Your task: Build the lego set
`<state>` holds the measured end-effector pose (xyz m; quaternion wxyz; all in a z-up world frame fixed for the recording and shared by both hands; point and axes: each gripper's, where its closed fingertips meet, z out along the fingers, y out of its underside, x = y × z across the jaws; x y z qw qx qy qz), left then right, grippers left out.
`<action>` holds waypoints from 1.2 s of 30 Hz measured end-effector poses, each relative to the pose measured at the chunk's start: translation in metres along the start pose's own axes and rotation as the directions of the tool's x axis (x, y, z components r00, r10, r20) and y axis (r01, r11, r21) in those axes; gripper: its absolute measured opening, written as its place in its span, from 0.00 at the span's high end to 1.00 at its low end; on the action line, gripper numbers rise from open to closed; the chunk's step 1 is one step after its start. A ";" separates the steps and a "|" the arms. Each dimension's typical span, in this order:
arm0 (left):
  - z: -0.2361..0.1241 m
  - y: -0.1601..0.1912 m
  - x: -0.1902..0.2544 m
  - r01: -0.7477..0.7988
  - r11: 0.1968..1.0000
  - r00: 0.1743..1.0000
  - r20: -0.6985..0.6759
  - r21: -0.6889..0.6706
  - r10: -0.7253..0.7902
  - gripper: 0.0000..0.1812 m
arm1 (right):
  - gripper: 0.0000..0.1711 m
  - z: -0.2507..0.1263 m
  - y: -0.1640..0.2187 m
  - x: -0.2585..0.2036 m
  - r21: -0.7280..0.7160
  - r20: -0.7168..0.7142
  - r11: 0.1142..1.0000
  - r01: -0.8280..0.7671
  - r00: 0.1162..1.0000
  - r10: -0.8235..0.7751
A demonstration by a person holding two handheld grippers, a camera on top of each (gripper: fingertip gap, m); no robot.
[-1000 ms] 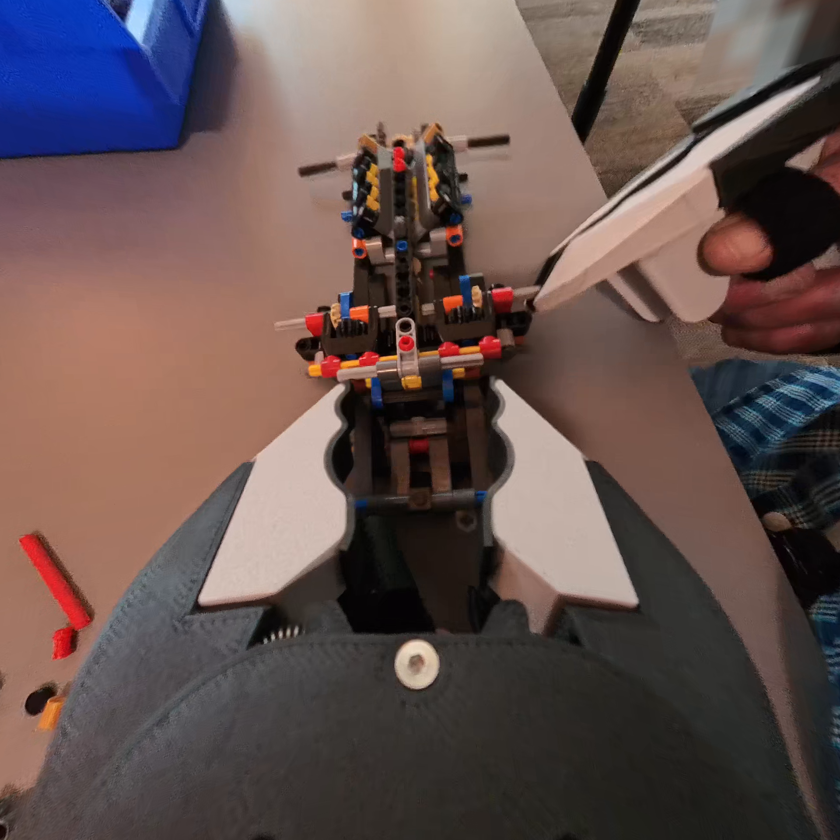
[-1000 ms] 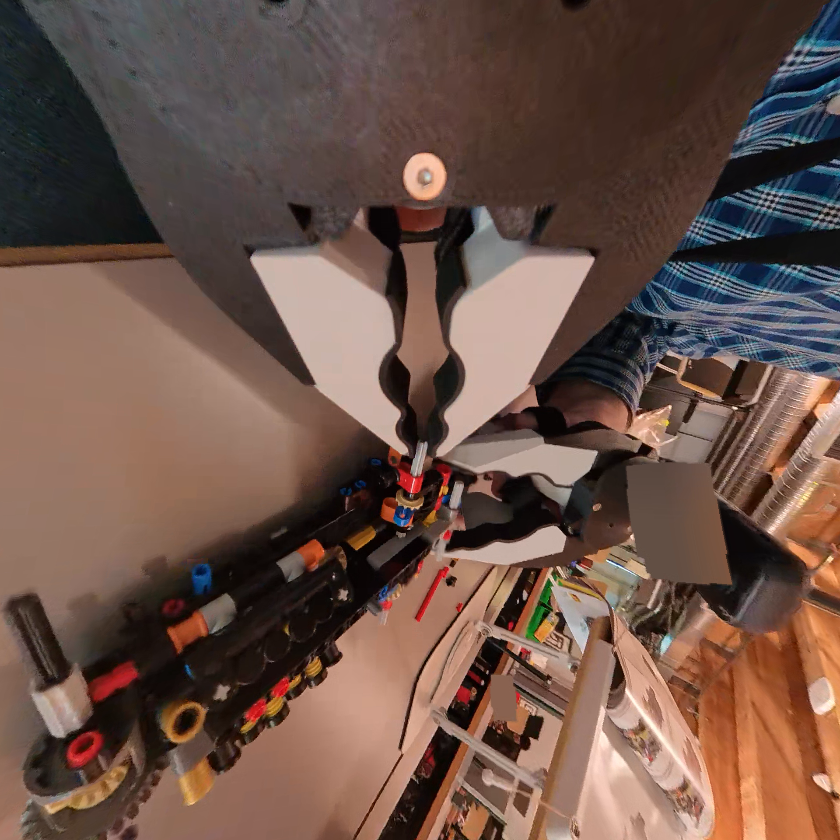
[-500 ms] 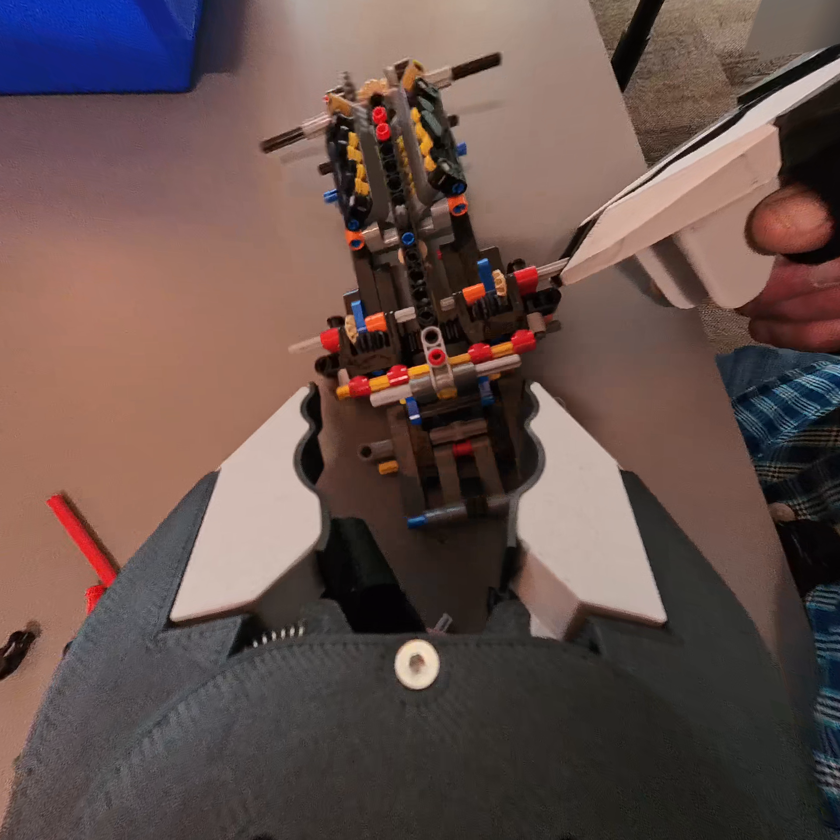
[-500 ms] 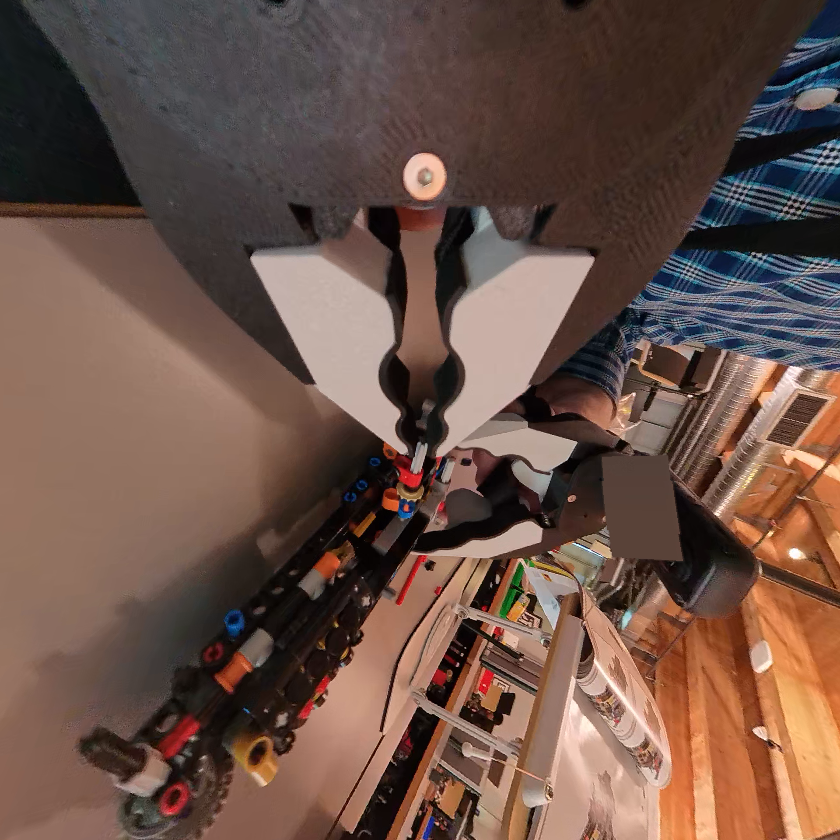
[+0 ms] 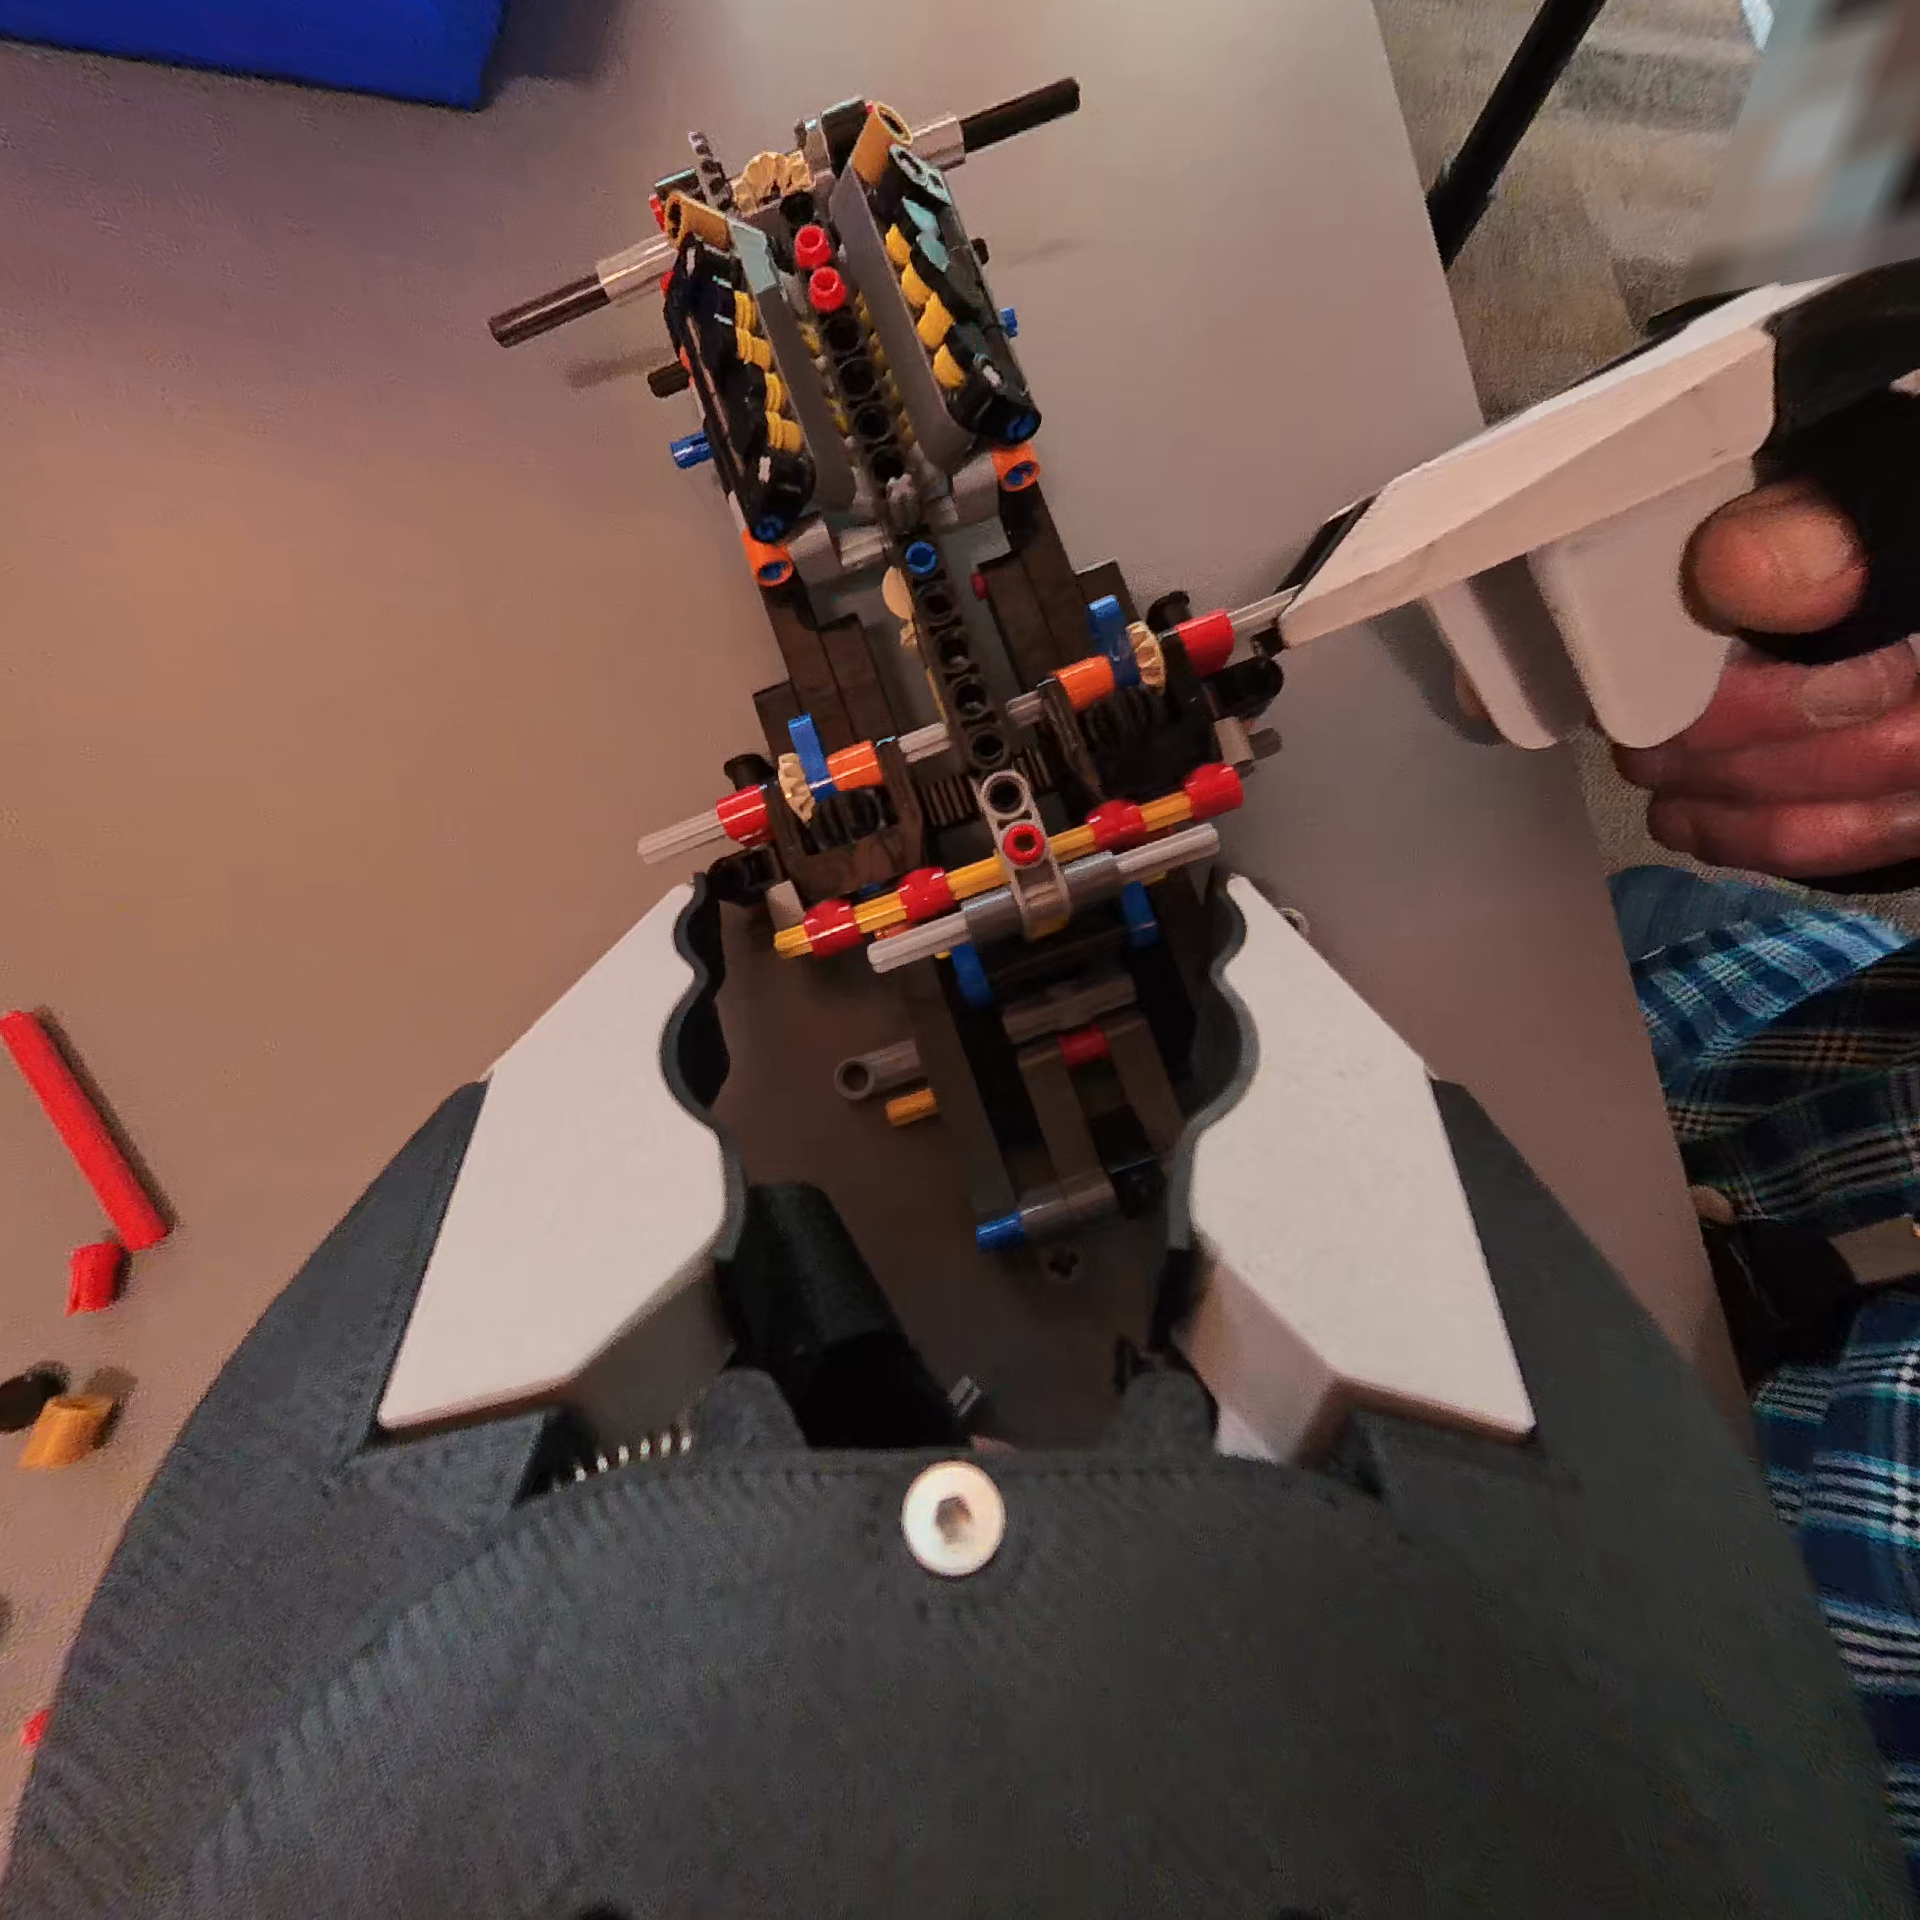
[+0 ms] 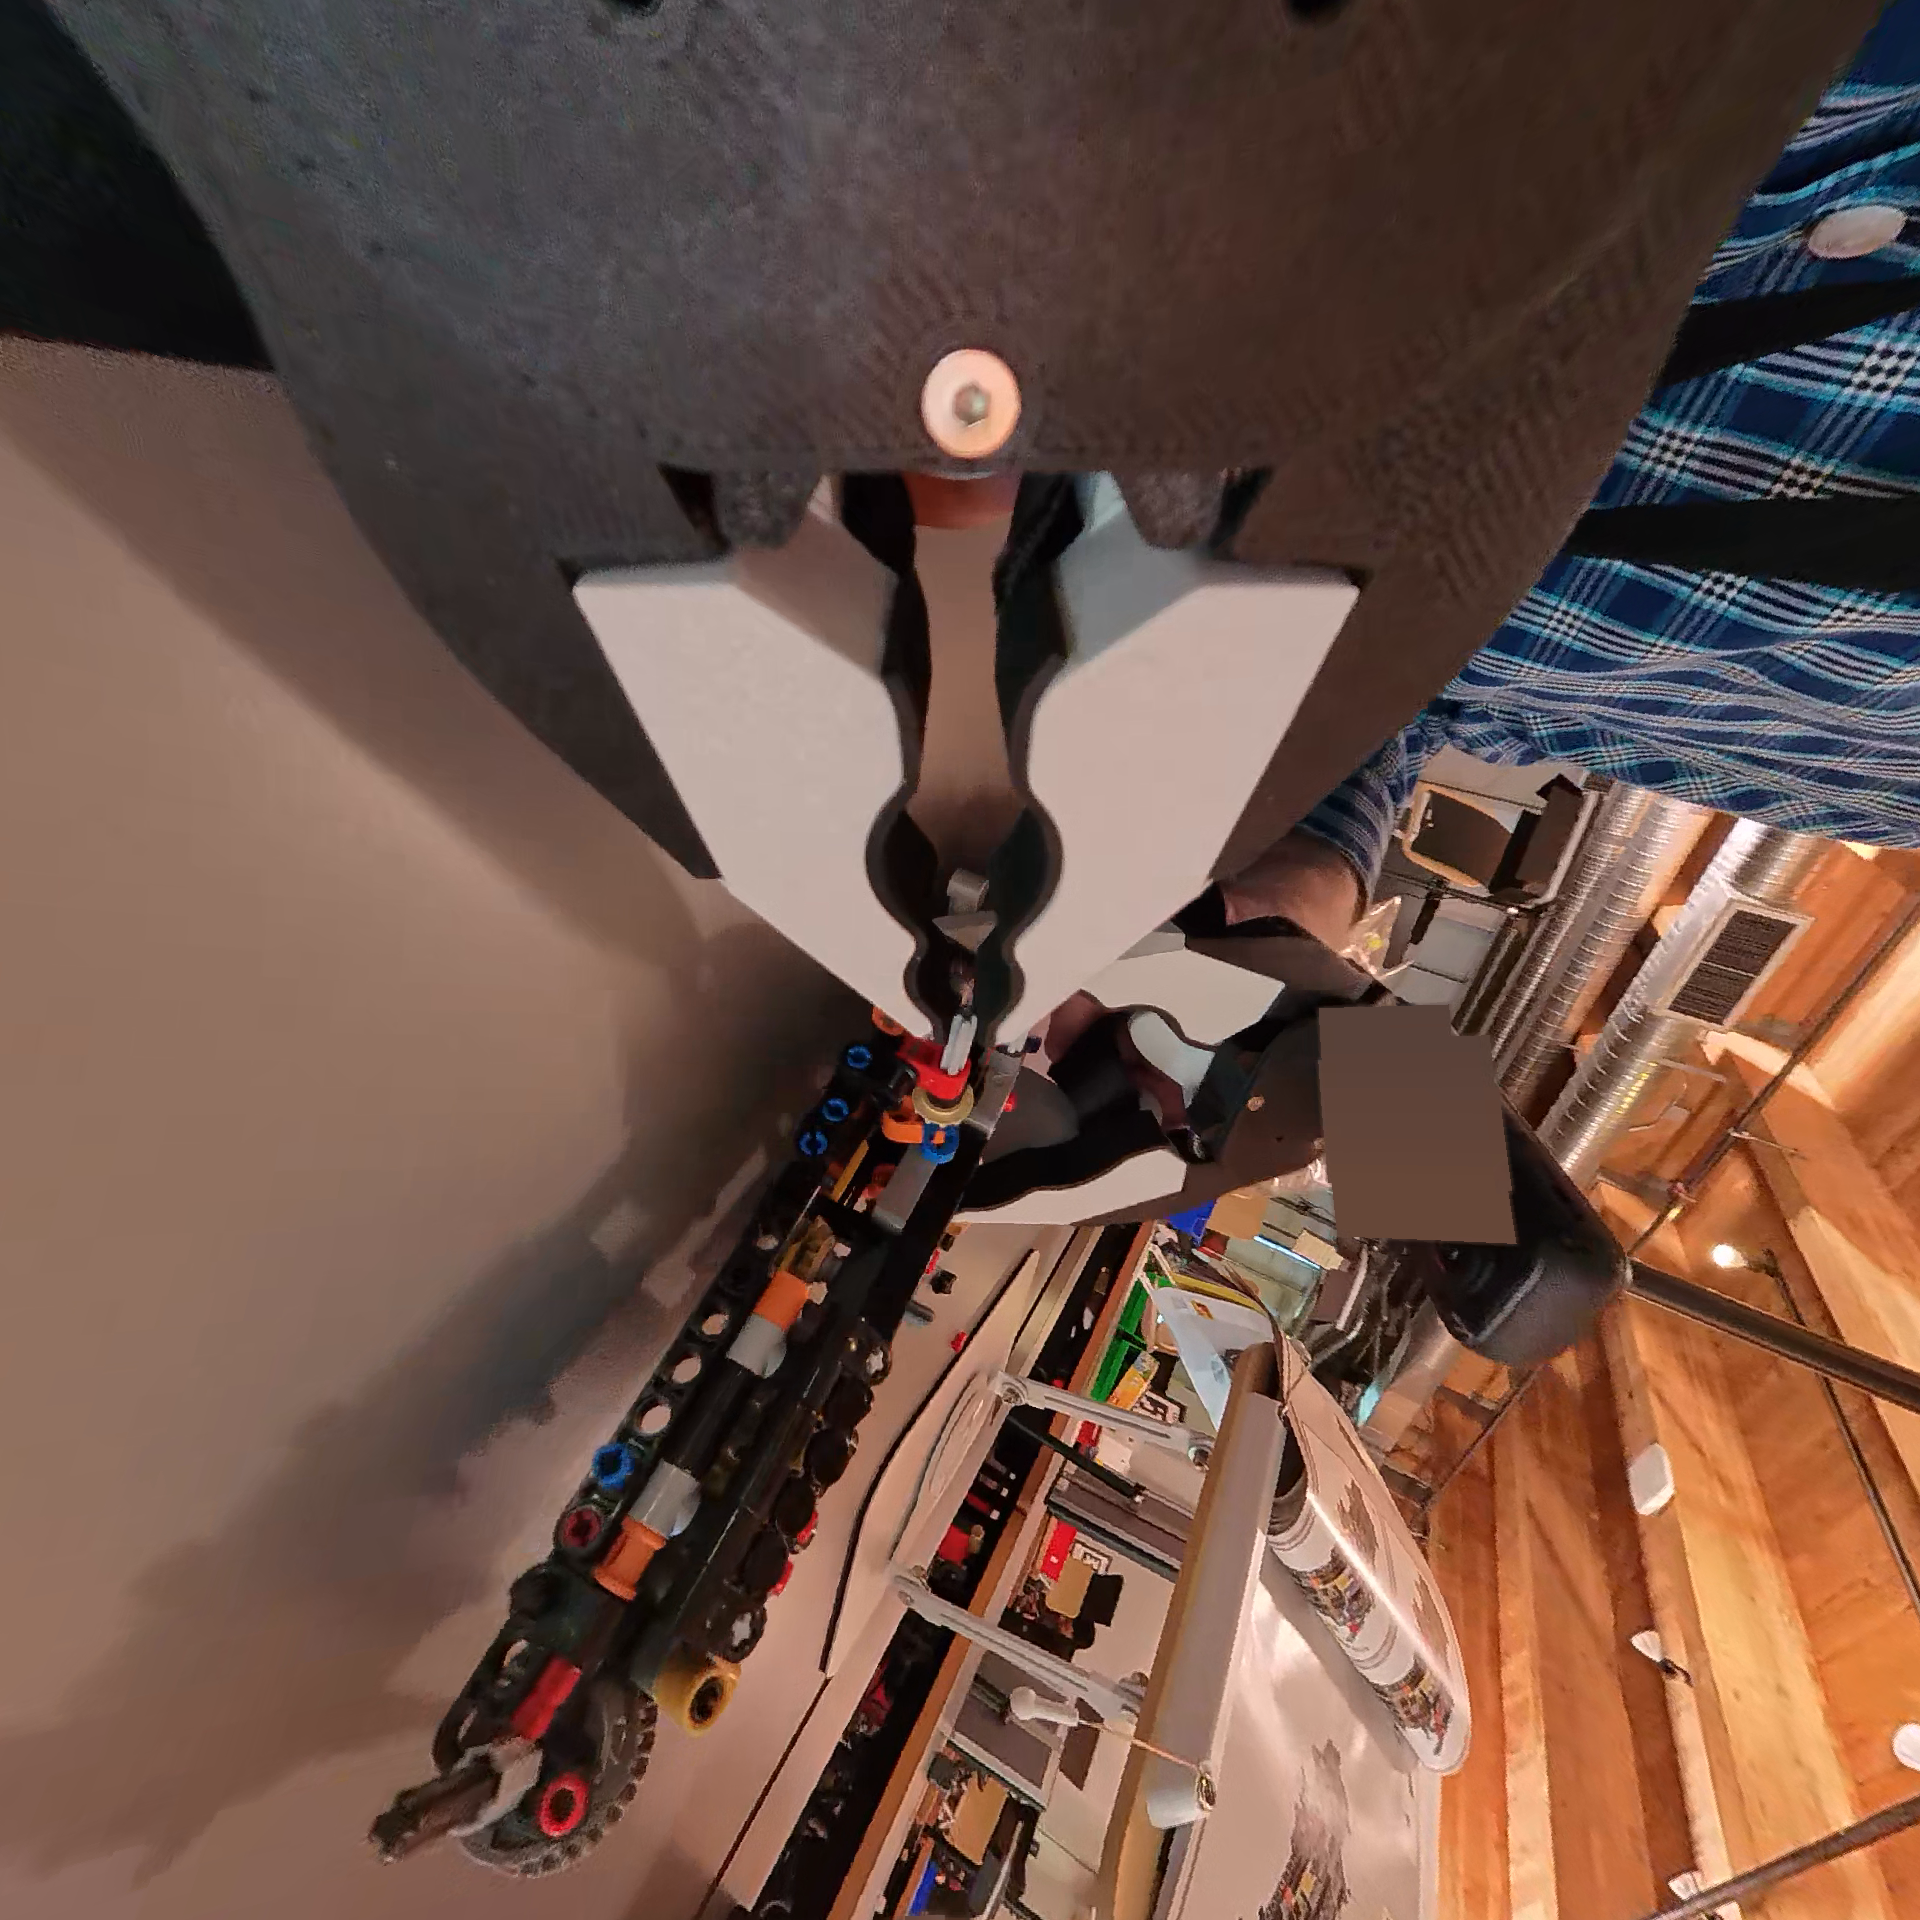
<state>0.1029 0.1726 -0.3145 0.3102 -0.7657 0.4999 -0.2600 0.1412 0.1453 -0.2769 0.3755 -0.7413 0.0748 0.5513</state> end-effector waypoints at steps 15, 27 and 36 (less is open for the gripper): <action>-0.002 0.005 0.000 0.019 1.000 0.997 0.076 0.007 -0.020 0.53 | 0.96 -0.002 0.008 0.014 -0.171 -0.159 0.902 0.397 0.892 -0.423; -0.001 0.005 0.001 0.021 1.000 0.997 0.068 0.002 -0.021 0.53 | 0.99 -0.005 0.011 0.021 -0.410 -0.185 0.411 0.814 0.367 -0.912; 0.000 0.006 0.002 0.017 1.000 0.998 0.061 -0.005 -0.017 0.52 | 1.00 -0.004 0.012 0.016 -0.238 -0.145 0.865 0.442 0.864 -0.482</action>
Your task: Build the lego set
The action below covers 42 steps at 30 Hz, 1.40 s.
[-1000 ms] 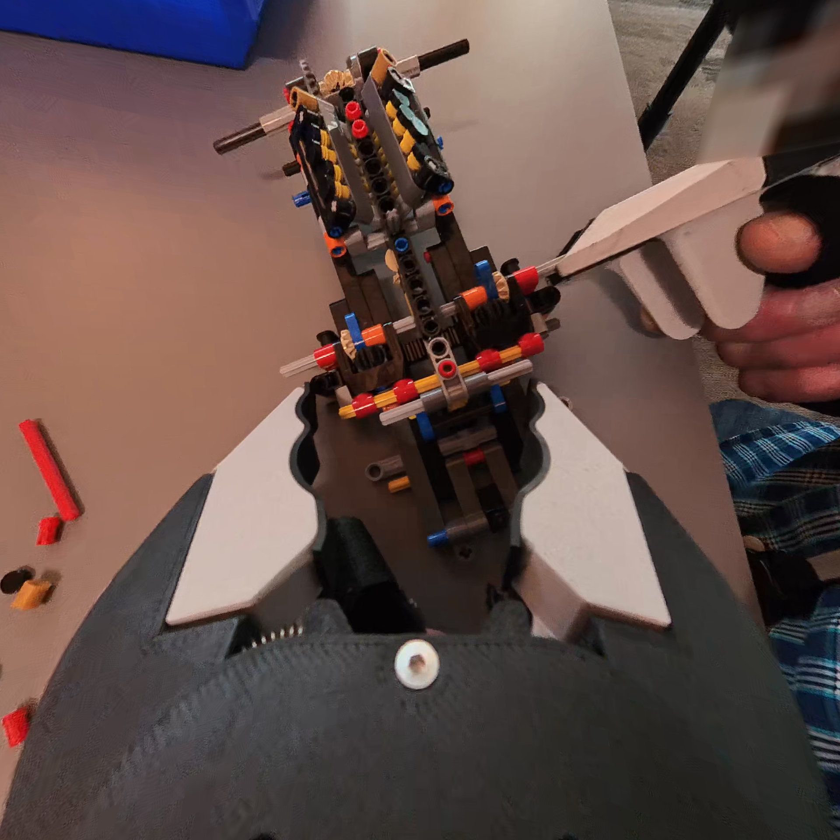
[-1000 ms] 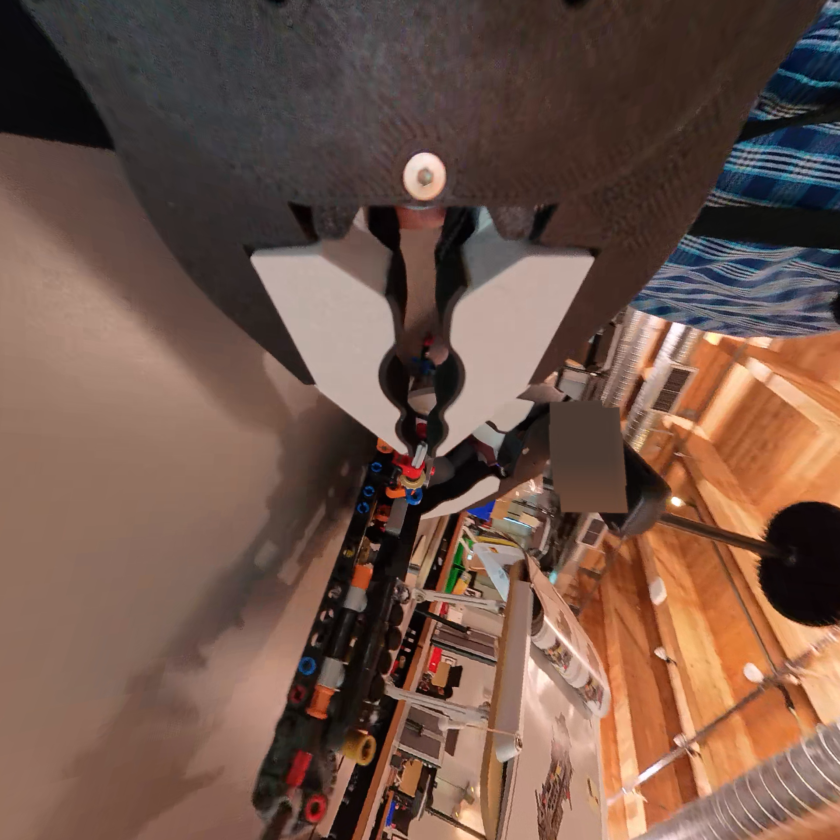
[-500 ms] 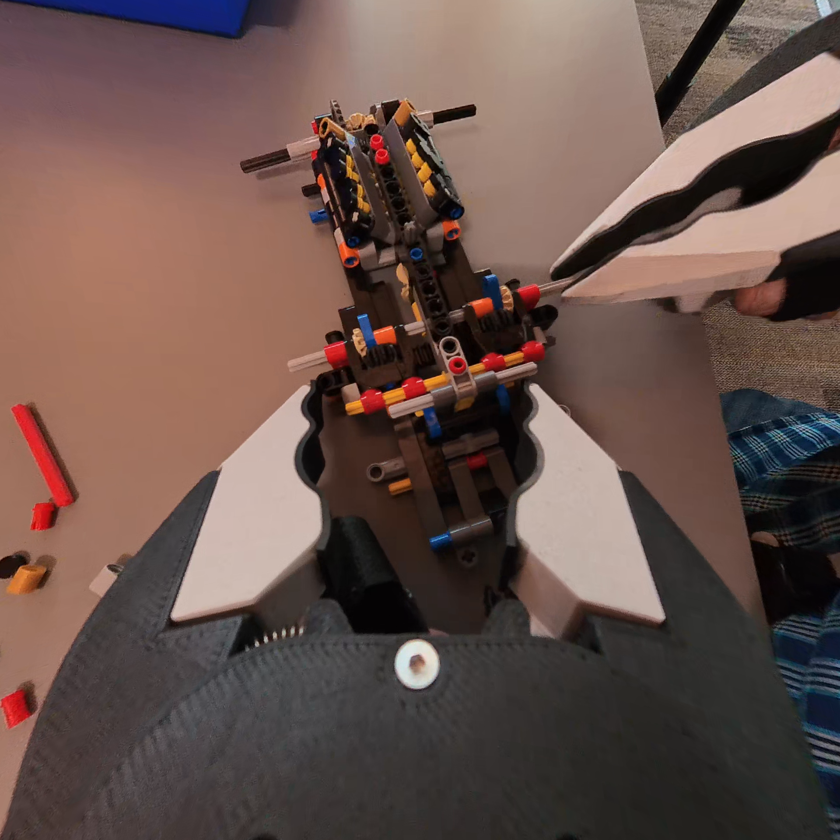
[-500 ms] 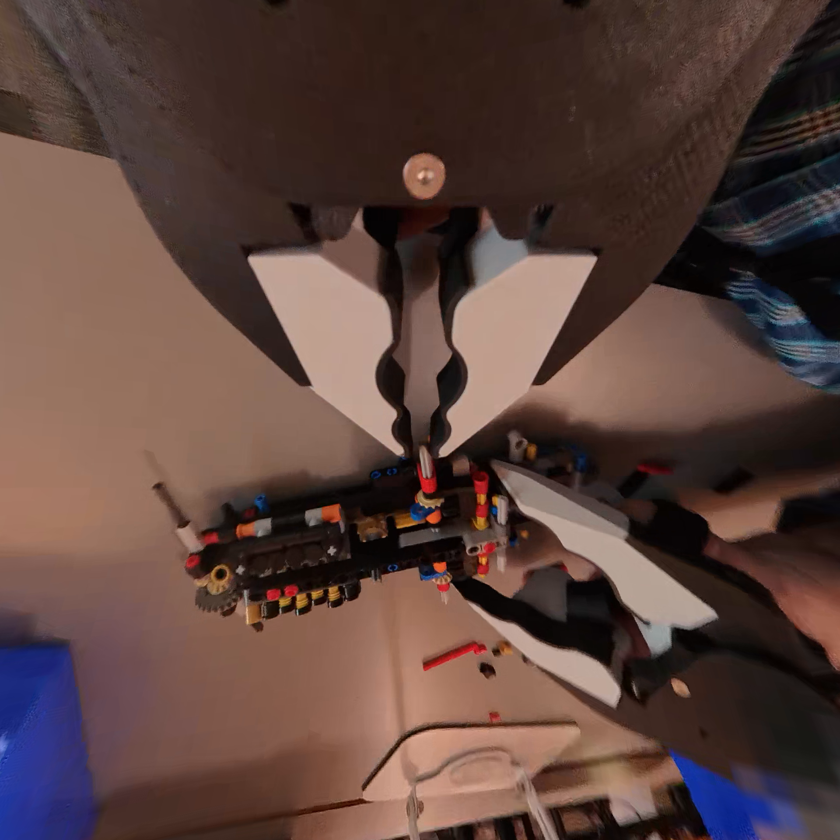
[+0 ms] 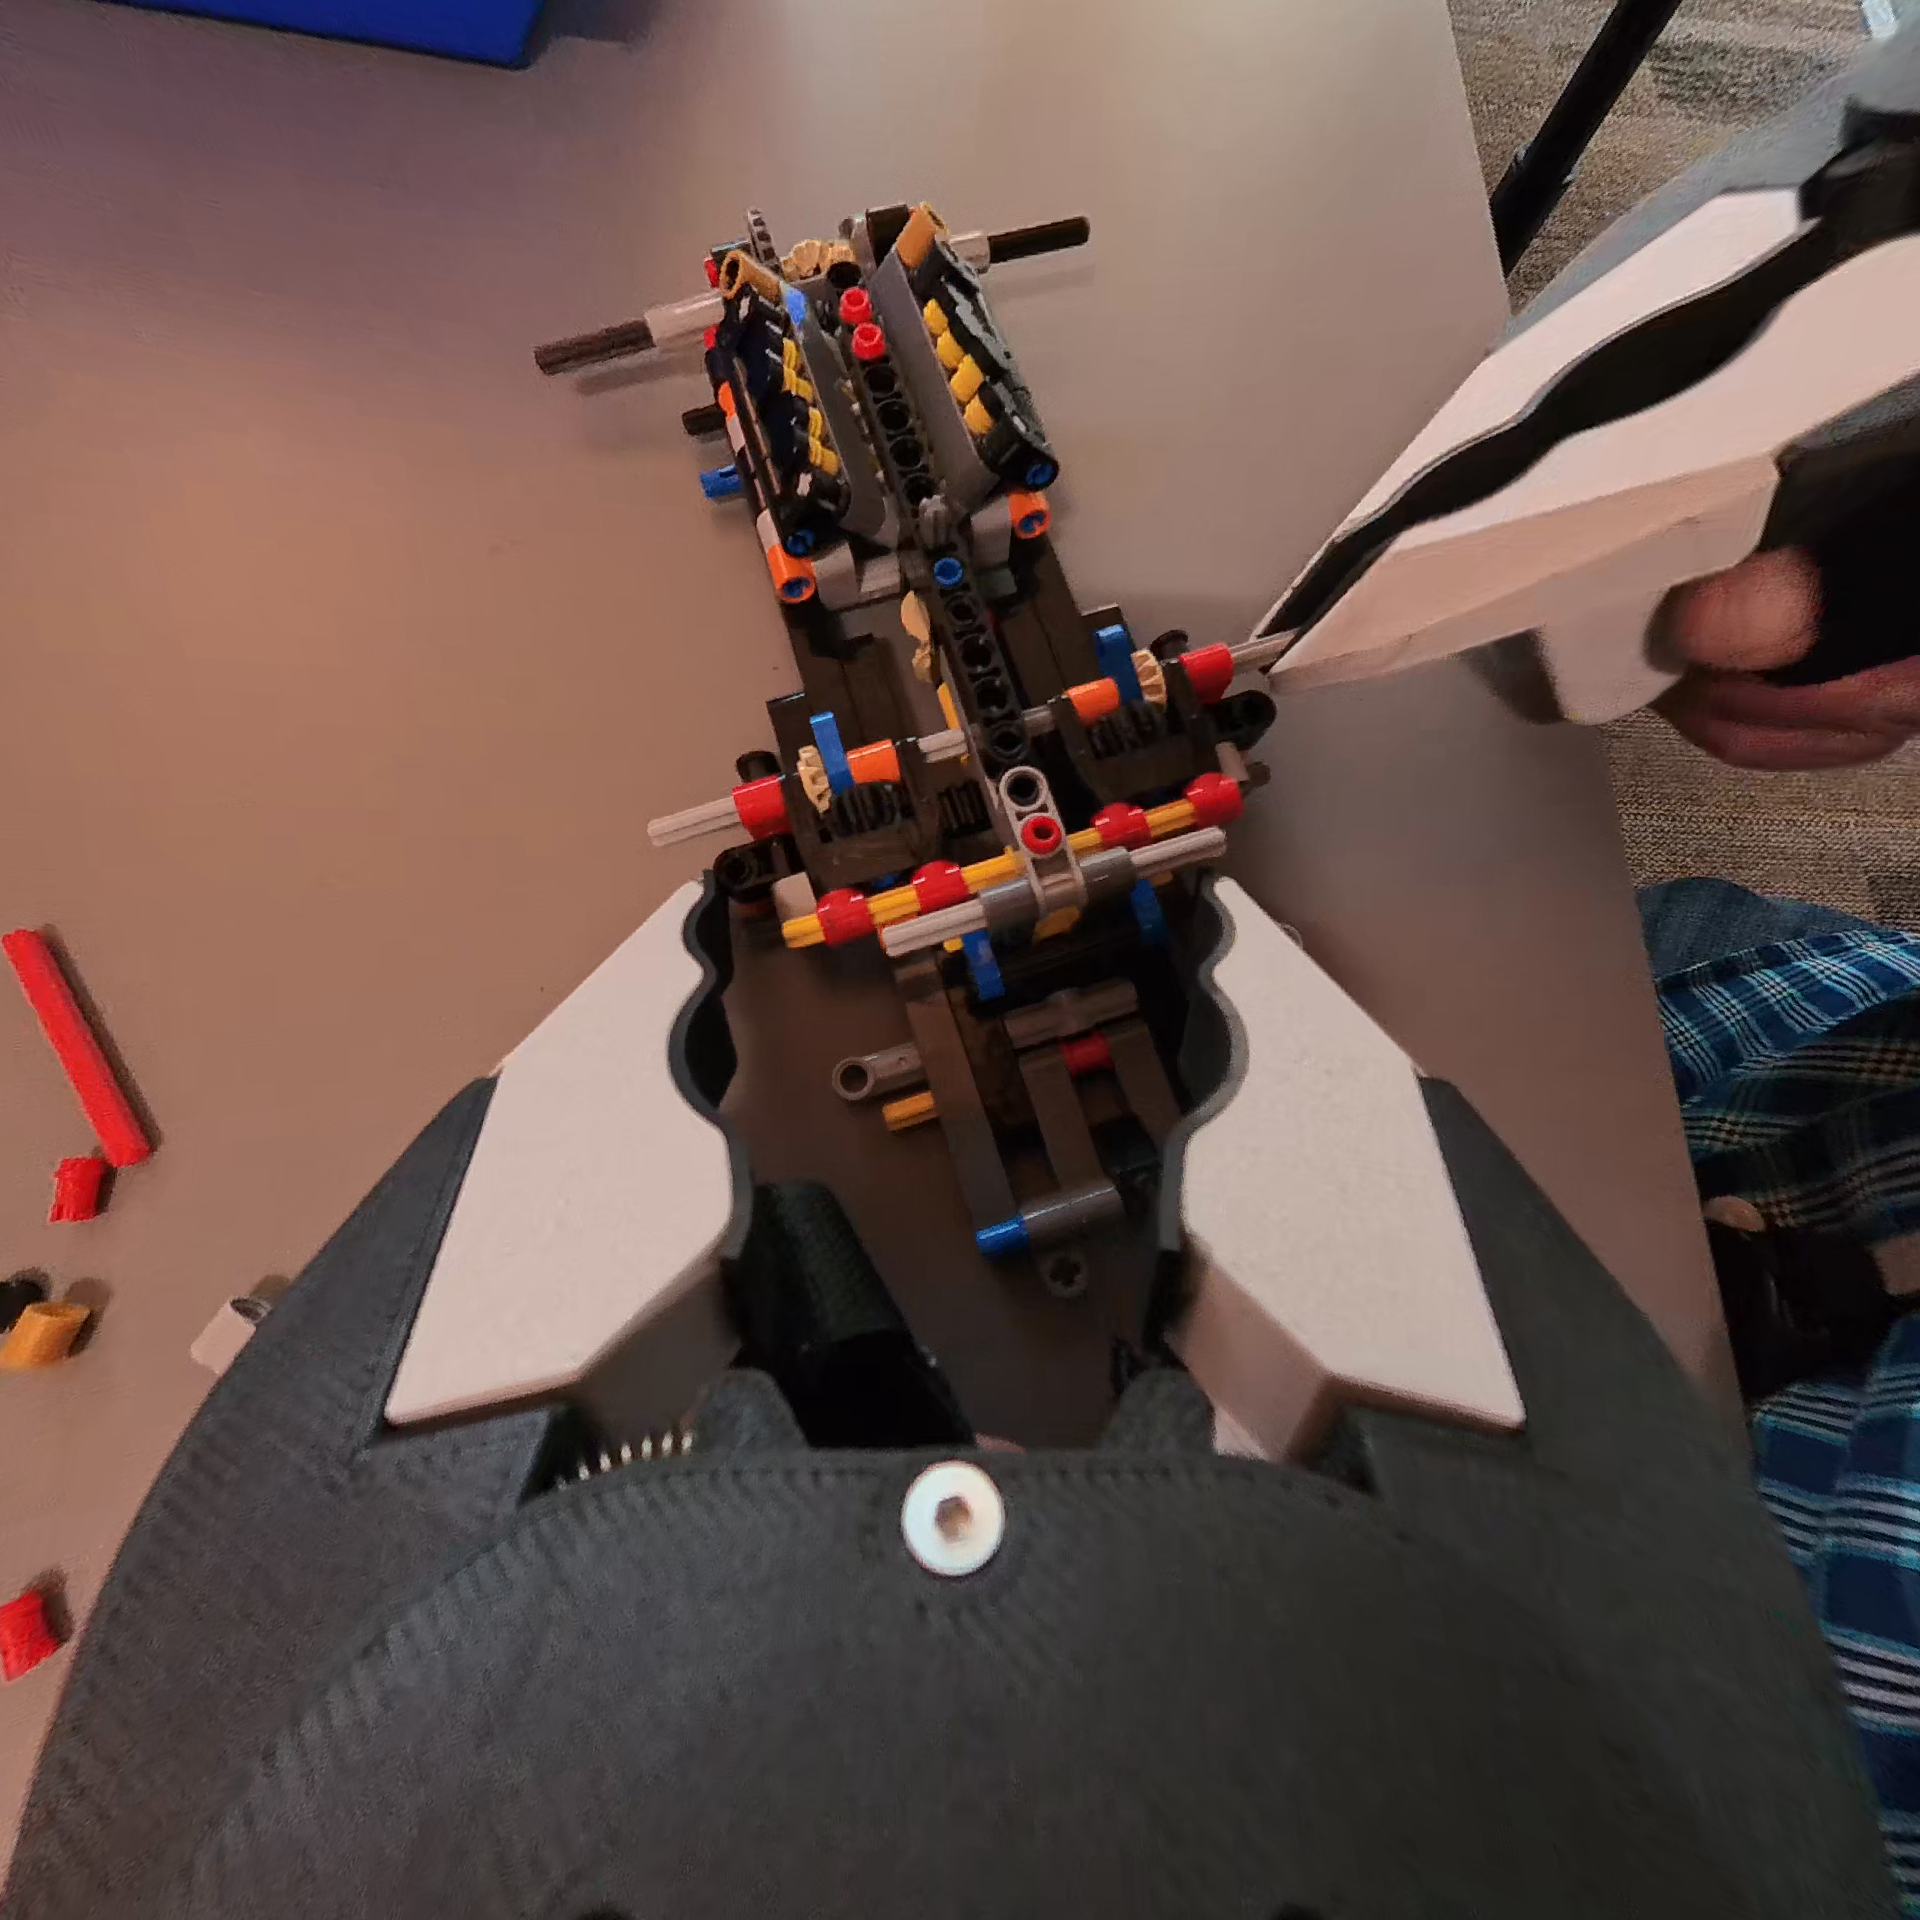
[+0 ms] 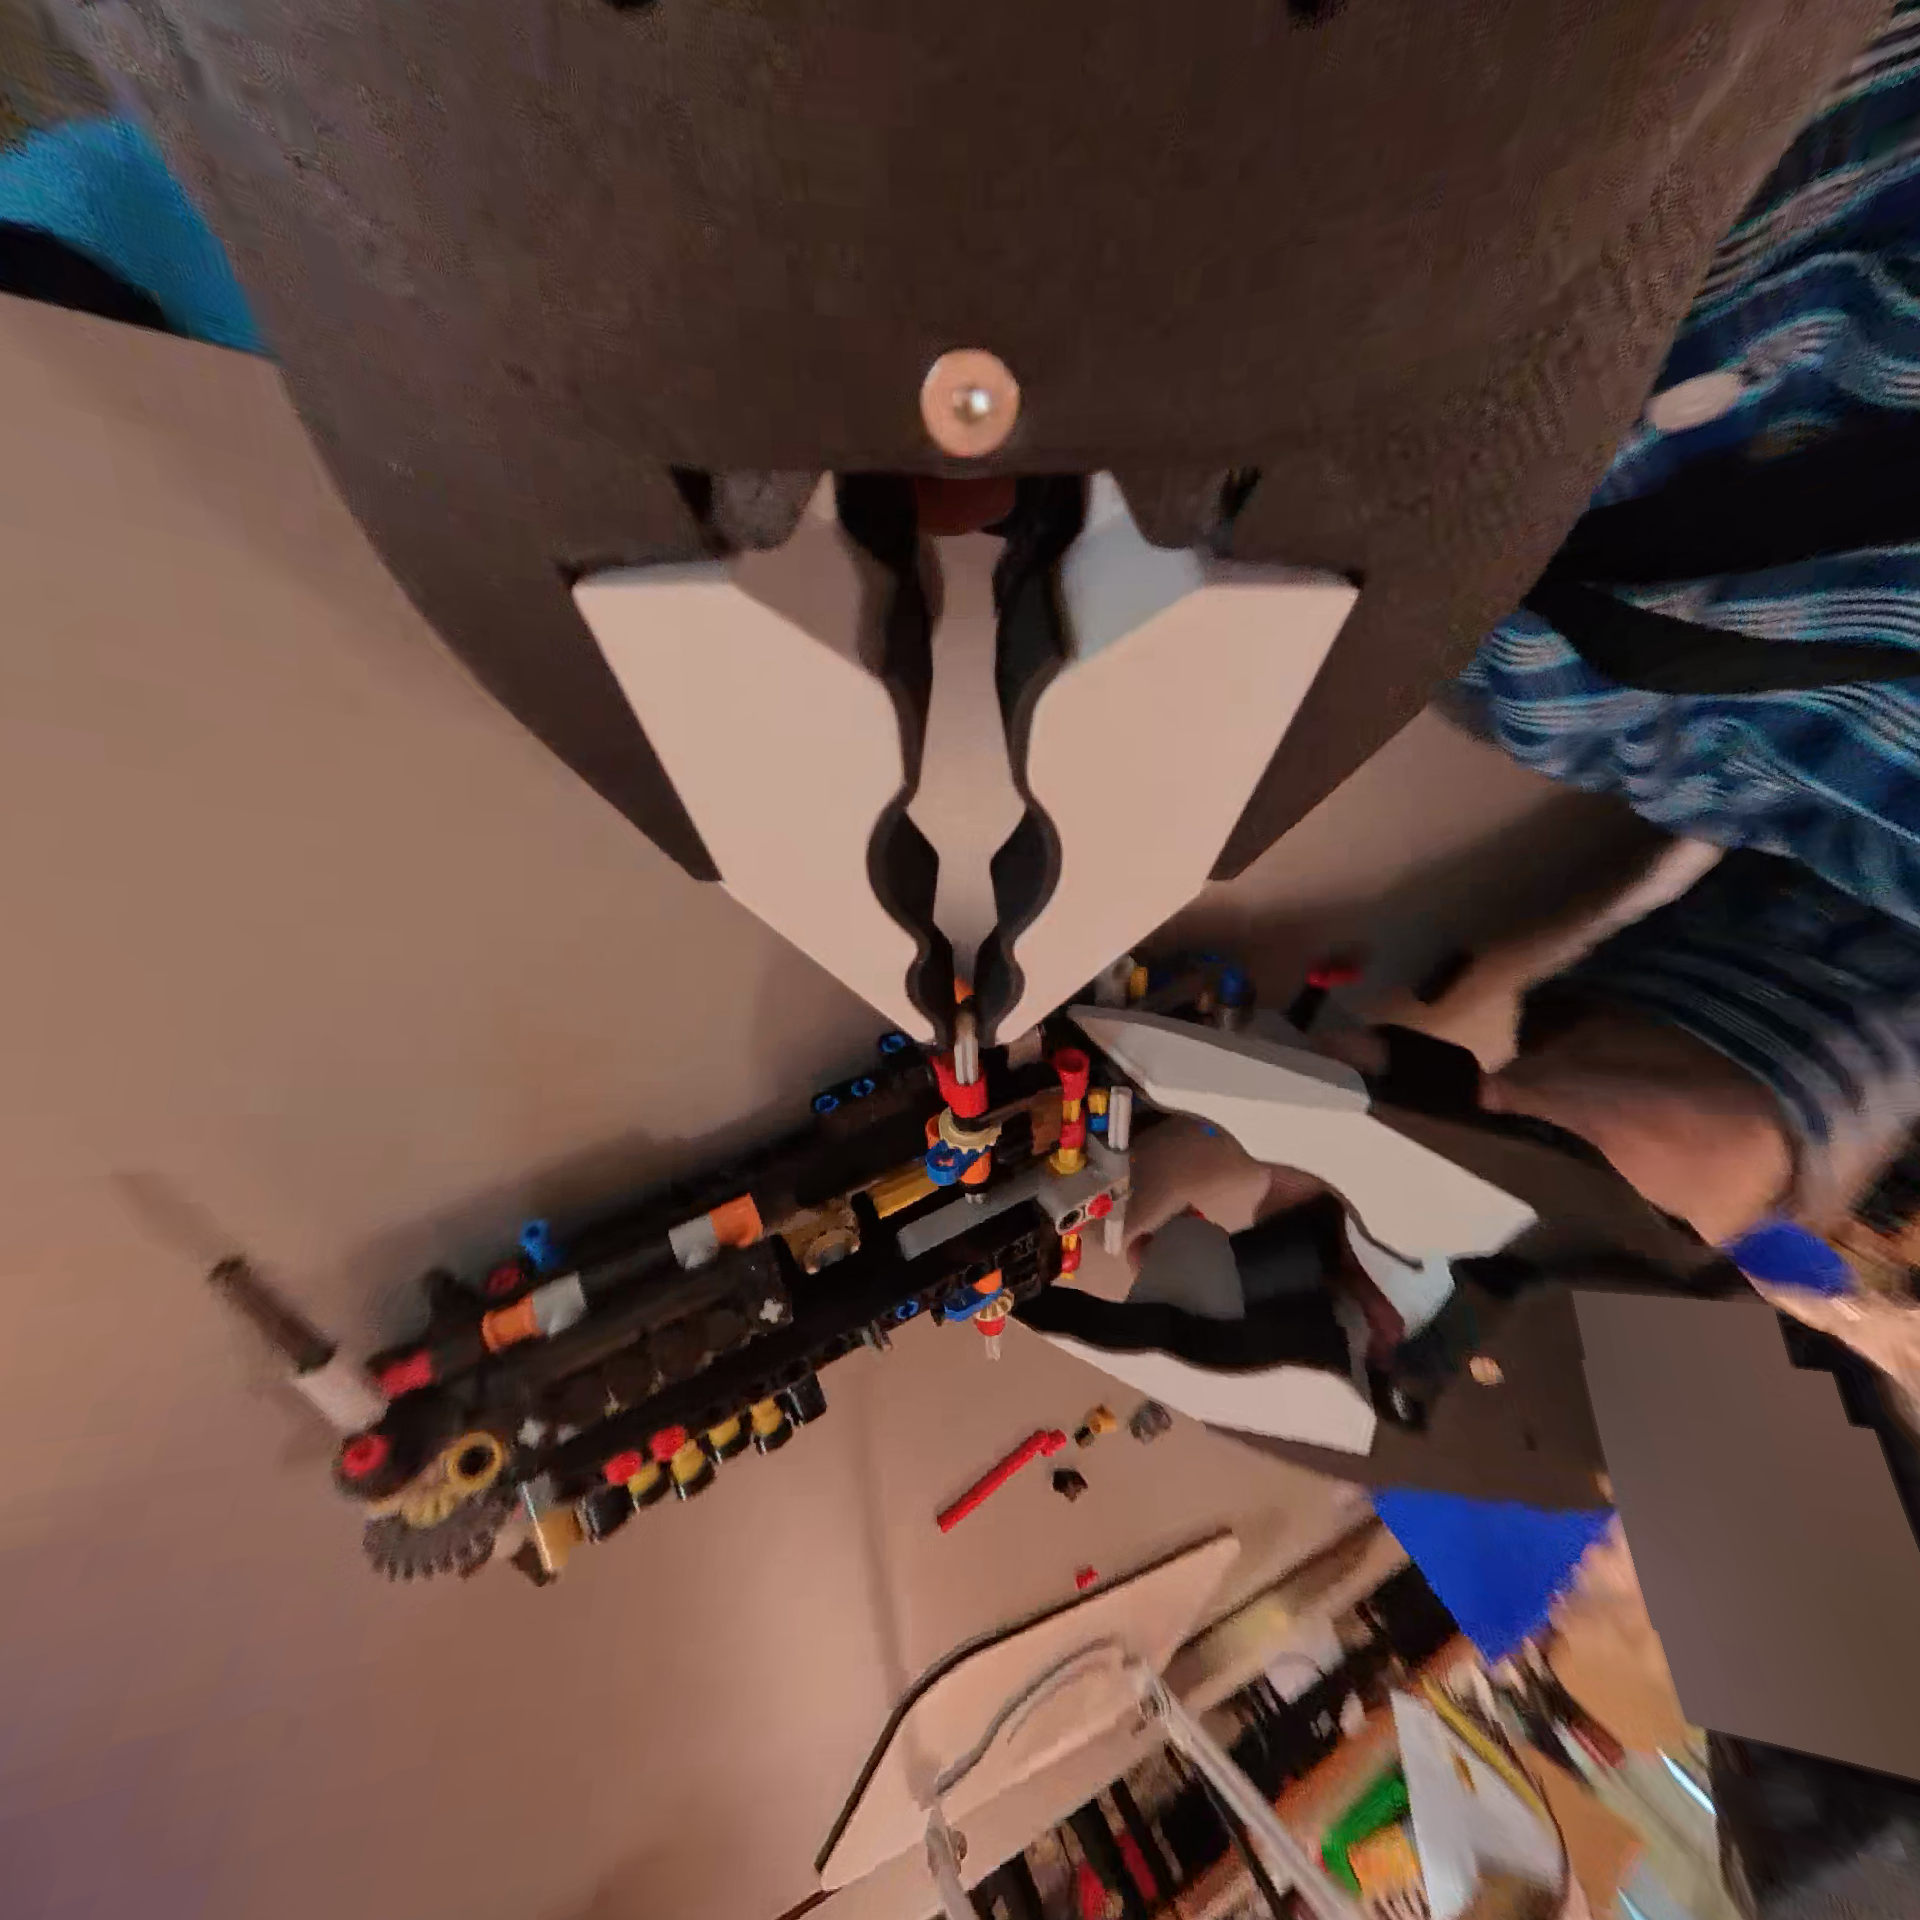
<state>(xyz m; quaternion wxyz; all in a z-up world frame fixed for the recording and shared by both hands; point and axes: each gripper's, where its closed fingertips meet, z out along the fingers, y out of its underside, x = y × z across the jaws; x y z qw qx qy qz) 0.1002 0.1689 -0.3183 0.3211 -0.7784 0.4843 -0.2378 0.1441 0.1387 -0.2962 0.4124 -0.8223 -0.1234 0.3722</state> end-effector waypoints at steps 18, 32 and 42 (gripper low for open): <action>0.000 0.001 0.001 -0.004 1.000 1.000 -0.005 -0.008 0.004 0.50 | 1.00 0.000 -0.004 -0.002 -0.013 -0.114 0.949 0.316 0.942 -0.315; 0.000 0.003 0.002 -0.015 1.000 1.000 -0.007 -0.016 0.015 0.50 | 0.99 -0.001 -0.002 0.005 -0.232 -0.216 0.475 0.849 0.431 -0.876; 0.000 0.004 0.001 -0.030 0.999 1.000 0.008 -0.023 0.030 0.51 | 1.00 0.002 -0.003 0.003 -0.251 -0.224 0.443 0.861 0.394 -0.891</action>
